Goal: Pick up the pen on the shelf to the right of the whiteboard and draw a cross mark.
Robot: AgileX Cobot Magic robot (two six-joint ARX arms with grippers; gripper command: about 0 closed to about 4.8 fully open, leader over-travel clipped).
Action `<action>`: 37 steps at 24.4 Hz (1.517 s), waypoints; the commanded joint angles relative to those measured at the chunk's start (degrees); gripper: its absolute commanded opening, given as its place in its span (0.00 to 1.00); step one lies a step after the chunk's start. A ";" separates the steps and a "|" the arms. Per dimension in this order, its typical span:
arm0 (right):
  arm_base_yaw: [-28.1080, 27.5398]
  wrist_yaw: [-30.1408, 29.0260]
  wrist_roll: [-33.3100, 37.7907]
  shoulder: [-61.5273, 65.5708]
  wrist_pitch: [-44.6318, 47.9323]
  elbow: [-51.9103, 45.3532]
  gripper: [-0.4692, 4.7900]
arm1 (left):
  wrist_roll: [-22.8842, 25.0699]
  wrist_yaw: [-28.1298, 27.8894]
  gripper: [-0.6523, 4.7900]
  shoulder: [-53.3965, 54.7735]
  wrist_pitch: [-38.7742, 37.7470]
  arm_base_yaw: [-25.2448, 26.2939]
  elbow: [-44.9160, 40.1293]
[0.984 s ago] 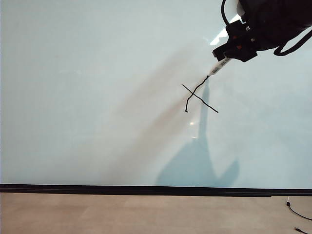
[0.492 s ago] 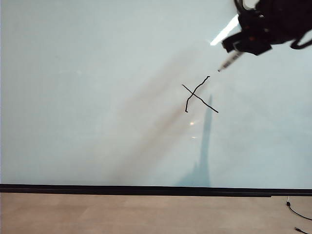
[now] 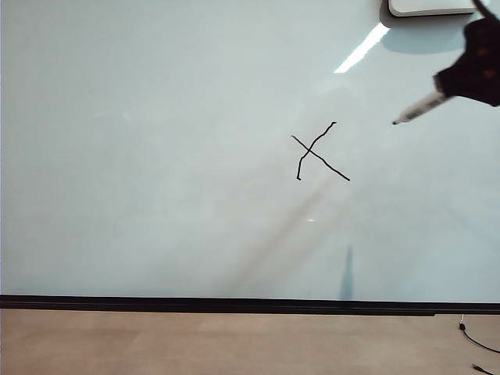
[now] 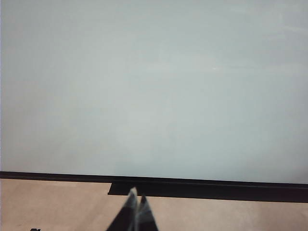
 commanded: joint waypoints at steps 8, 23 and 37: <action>0.04 2.25 2.62 -18.60 -12.92 -5.92 0.08 | 0.26 0.02 0.11 0.02 0.72 -0.02 0.15; -0.17 4.76 4.07 -41.13 -34.07 -7.50 0.08 | 0.26 0.02 0.11 0.02 0.72 -0.02 0.17; -9.09 0.70 7.19 -41.13 -34.71 -10.03 0.08 | 0.26 0.02 0.11 0.02 0.72 -0.02 0.15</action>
